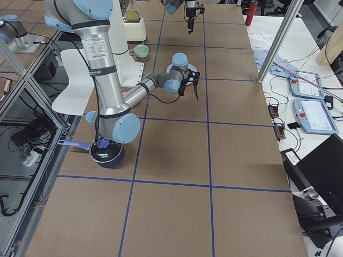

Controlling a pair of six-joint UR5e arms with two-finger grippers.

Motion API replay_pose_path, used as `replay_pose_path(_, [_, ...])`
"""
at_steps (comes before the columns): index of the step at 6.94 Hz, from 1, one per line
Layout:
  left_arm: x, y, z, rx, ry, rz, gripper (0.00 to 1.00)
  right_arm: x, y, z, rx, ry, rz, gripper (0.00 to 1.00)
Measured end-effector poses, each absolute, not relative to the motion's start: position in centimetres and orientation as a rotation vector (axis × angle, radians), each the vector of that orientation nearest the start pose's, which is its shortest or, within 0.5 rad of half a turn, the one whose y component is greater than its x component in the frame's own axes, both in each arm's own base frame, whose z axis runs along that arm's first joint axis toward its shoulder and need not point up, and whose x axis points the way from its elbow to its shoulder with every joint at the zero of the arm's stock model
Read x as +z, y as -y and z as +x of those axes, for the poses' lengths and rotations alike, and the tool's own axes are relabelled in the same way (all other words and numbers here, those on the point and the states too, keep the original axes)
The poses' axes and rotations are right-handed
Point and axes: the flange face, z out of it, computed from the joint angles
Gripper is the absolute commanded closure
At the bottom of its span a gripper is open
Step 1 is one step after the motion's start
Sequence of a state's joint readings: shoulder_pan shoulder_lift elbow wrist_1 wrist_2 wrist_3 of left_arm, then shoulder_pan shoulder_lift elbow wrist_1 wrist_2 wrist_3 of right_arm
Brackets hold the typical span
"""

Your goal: Stack three plates with pink and blue

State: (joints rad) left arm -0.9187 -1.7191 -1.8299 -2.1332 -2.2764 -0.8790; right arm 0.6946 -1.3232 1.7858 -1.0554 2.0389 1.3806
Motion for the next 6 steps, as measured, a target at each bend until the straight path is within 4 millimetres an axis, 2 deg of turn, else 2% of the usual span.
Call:
replay_pose_path(1, [41.6,47.4,24.0,0.175,-1.062,0.266,0.0,41.5,45.9,-33.5,0.172,0.996,0.055,0.0])
replay_pose_path(3, [47.4,47.0,15.7,0.261,-0.951,0.369,0.0,50.8,46.8,-21.4,0.034,0.897,0.115,0.0])
replay_pose_path(5, [52.1,46.6,7.5,0.313,-0.871,0.433,0.0,57.5,46.3,-9.3,-0.071,0.824,0.131,0.0])
replay_pose_path(6, [54.0,46.3,3.6,0.332,-0.843,0.445,0.0,60.1,45.3,-4.4,-0.126,0.786,0.121,0.0])
